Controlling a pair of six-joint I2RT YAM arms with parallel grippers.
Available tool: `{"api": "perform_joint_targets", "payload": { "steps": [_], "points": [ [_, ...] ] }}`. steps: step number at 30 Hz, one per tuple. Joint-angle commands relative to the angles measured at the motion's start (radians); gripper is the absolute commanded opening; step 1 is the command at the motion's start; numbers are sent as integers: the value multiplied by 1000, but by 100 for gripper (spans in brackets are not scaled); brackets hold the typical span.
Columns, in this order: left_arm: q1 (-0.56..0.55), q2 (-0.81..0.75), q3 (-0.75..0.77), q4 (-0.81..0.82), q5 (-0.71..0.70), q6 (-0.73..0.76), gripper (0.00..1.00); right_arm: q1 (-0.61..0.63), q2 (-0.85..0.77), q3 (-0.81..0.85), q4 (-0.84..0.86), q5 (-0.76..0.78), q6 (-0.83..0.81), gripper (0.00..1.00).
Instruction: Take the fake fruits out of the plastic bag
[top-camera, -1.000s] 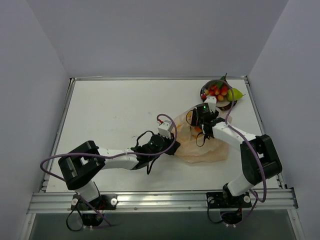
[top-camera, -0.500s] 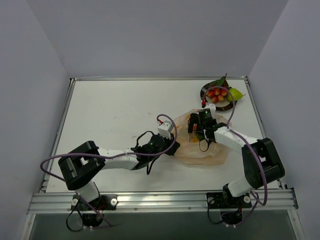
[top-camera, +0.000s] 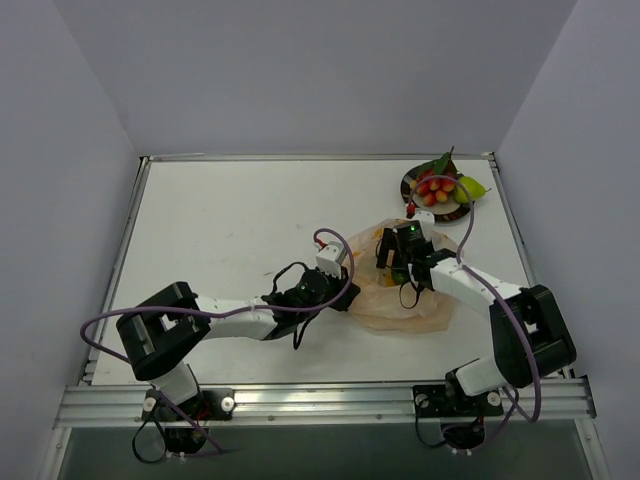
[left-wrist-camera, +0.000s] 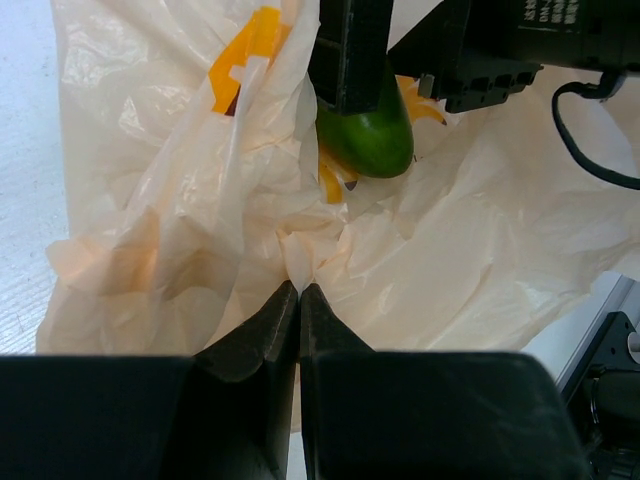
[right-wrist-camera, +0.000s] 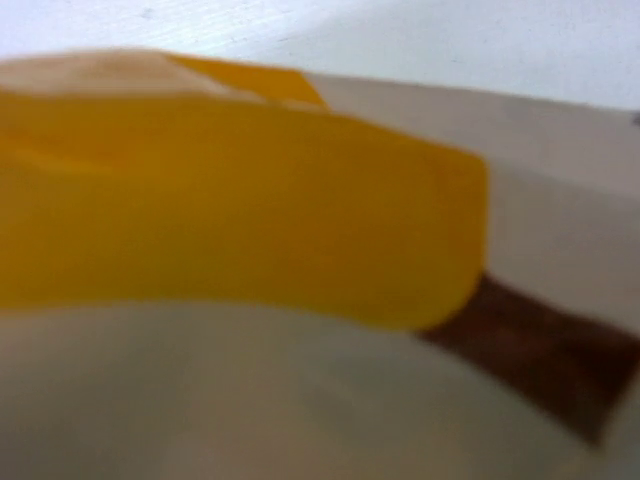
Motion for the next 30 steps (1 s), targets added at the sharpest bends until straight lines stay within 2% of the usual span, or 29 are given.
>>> {"api": "perform_joint_targets", "payload": {
  "steps": [1, 2, 5, 8, 9, 12, 18, 24, 28, 30],
  "points": [
    [4, -28, 14, 26, -8, 13, 2, -5, 46, 8, -13, 63, 14, 88],
    [4, -28, 13, 26, -8, 13, 2, -6, 56, 25, -11, 71, 16, 87],
    [4, -33, 13, 26, -10, 15, 2, -5, 83, 45, -7, 68, 28, 73],
    [4, -38, 11, 26, -13, 15, 2, 8, 76, 45, -7, 75, 41, 56],
    [4, -39, 11, 24, -13, 15, 2, 18, 41, 33, -7, 84, 45, 47],
    [4, -48, 8, 26, -13, 16, 2, 66, -82, 10, -17, 138, 53, 37],
    [4, -59, 2, 21, -20, 9, 3, 115, -283, -13, -140, 62, 80, 34],
    [3, -59, 5, 0, -63, -4, 2, 149, -435, -61, -159, -50, 126, 32],
    [4, -73, -9, -8, -95, -1, 2, 149, -487, 13, -154, -142, 125, 29],
    [6, -91, -22, -22, -117, -1, 2, 149, -504, 94, -128, -133, 114, 27]
  ]
}}
